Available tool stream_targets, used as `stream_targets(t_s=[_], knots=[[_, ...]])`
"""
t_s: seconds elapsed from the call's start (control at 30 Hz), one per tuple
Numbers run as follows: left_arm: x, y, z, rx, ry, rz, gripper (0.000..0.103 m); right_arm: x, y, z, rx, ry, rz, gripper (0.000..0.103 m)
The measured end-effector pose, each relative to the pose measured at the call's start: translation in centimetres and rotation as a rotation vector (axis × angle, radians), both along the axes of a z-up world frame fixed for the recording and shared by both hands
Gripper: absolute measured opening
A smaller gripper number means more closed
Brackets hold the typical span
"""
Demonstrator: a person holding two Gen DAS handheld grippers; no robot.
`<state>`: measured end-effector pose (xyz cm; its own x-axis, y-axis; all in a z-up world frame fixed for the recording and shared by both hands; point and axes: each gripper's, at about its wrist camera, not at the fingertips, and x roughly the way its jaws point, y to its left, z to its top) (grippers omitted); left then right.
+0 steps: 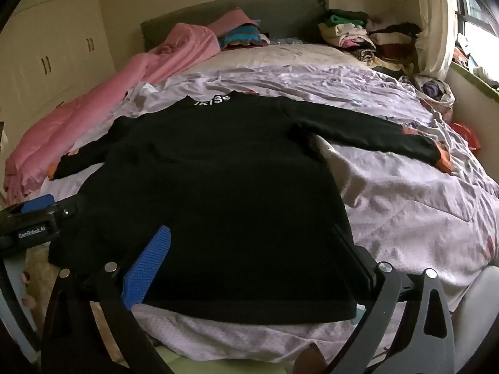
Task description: Fold small clothes
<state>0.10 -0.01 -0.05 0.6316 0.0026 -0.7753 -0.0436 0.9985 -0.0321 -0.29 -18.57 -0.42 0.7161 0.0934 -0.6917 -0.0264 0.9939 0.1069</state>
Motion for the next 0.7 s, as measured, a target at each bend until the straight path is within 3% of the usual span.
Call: stream_targets(t_s=[0.7], knots=[[-0.3,0.1,0.3,0.001,-0.018,-0.007,0.094,-0.6,1.2,0.5,-0.055,-0.038,0.022,0.099]])
